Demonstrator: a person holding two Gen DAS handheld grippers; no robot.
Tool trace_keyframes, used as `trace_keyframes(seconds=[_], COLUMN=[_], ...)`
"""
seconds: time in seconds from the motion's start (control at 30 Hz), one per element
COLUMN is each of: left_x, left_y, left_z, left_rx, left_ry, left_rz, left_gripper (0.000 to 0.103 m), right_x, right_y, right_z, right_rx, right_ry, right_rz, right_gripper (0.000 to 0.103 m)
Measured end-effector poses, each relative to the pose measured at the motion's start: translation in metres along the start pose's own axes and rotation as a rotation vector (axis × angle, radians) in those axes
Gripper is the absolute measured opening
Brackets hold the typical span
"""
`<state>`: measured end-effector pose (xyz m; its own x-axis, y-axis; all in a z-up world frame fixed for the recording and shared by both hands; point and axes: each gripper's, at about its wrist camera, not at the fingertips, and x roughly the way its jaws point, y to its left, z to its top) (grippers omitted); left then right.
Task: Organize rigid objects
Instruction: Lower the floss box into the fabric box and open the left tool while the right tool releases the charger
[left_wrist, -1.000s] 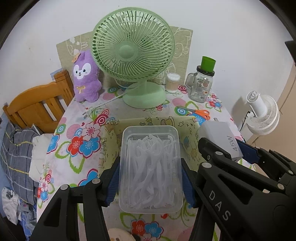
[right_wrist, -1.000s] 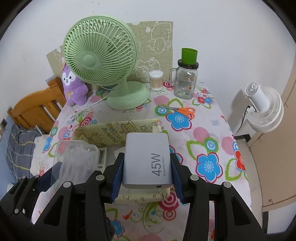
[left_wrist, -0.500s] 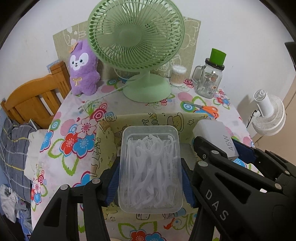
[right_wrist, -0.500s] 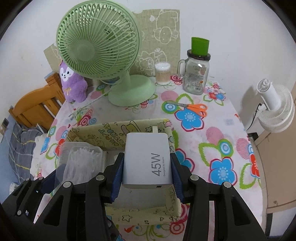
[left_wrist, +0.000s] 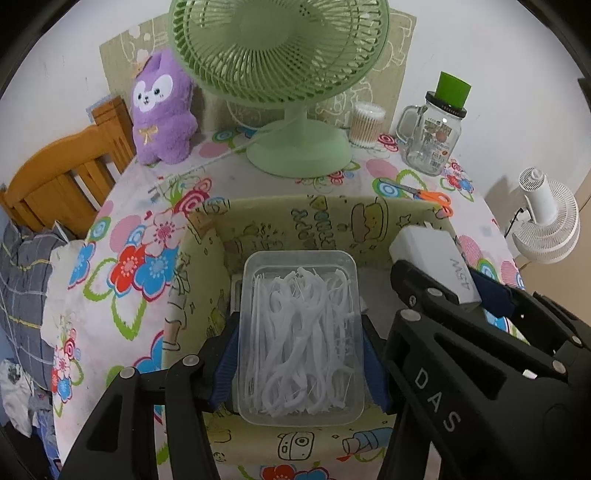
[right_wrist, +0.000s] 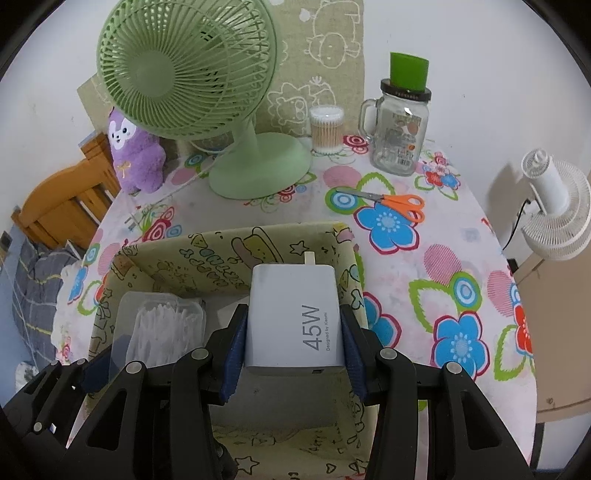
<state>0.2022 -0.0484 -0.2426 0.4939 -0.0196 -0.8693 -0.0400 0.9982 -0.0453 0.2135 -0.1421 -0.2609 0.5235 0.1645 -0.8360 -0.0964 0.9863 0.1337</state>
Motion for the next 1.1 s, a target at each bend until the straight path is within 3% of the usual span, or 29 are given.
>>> trace_keyframes(seconds=[0.13,0.33,0.5,0.57,1.0,1.1], left_x=[0.005,0.009,0.01,0.009,-0.015,-0.023], left_y=[0.002,0.008,0.009,0.009,0.005,0.004], left_z=[-0.001,-0.001,-0.002,-0.002,-0.004,-0.006], left_rx=[-0.007,-0.018,-0.009,-0.009,0.032,0.033], left_ry=[0.017,0.028,0.033,0.028,-0.008,-0.021], left_rz=[-0.01,0.003,-0.005,-0.012,0.003,0.005], left_gripper=[0.074,0.084,0.086,0.087,0.094,0.095], right_x=[0.002,0.005,0.005,0.005,-0.015,-0.024], right_y=[0.003,0.007,0.007,0.008,0.007,0.006], right_z=[0.001,0.001,0.001,0.002,-0.006,-0.008], right_rx=[-0.015,-0.02,-0.016,-0.027,0.032,0.037], right_ry=[-0.011,-0.017,-0.025,-0.023,0.019,0.014], right_rz=[-0.014,-0.032,-0.031,-0.018,0.002,-0.002], right_gripper=[0.051,0.051,0.053,0.067,0.073,0.08])
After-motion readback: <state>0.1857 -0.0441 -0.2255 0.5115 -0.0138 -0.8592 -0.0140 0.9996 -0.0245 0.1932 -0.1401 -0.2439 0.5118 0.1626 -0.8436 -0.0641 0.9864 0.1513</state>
